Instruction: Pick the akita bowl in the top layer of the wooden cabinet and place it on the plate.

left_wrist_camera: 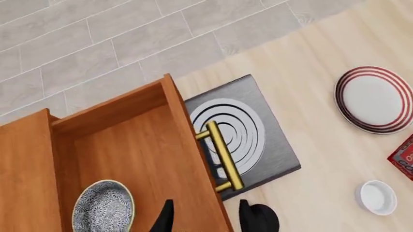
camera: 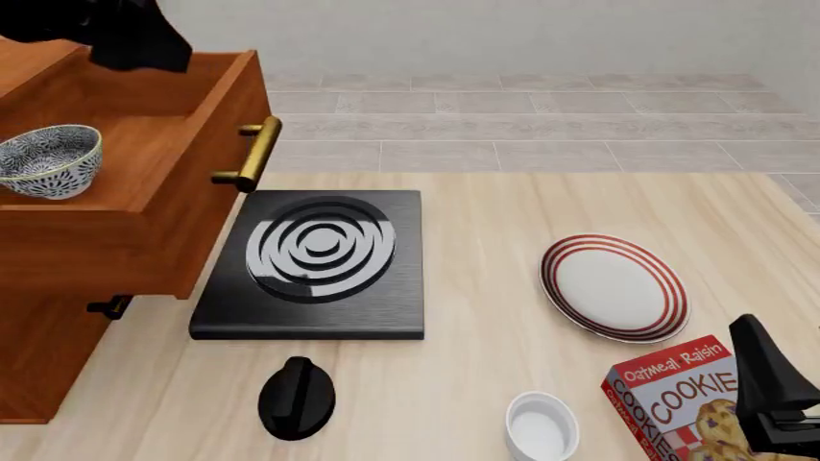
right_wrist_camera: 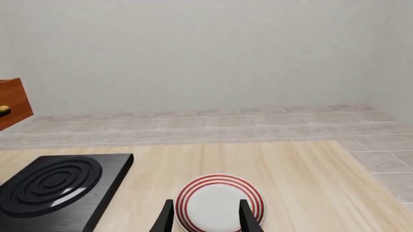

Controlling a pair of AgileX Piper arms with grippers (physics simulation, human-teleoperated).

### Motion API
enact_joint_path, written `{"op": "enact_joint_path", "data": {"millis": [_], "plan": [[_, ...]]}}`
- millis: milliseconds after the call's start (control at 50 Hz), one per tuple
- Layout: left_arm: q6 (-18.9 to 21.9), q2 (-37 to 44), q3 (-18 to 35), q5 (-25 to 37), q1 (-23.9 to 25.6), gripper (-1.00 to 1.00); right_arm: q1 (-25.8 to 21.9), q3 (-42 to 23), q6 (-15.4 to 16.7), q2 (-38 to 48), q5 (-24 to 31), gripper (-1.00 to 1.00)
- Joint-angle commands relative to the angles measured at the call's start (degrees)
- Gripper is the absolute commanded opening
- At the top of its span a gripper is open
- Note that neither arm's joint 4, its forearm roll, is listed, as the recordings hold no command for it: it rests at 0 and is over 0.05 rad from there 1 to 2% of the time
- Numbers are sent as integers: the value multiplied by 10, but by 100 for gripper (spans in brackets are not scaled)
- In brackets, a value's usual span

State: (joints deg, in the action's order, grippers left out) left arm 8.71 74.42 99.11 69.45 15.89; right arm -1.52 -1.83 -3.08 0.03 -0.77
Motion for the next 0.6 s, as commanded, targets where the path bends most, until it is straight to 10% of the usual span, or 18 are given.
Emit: {"op": "enact_joint_path", "data": {"millis": [20, 600], "plan": [[-6, 5, 5, 5, -40, 100, -1, 0, 2, 0, 0, 100], [9, 31, -17, 5, -133, 100, -4, -1, 5, 0, 0, 100]]}}
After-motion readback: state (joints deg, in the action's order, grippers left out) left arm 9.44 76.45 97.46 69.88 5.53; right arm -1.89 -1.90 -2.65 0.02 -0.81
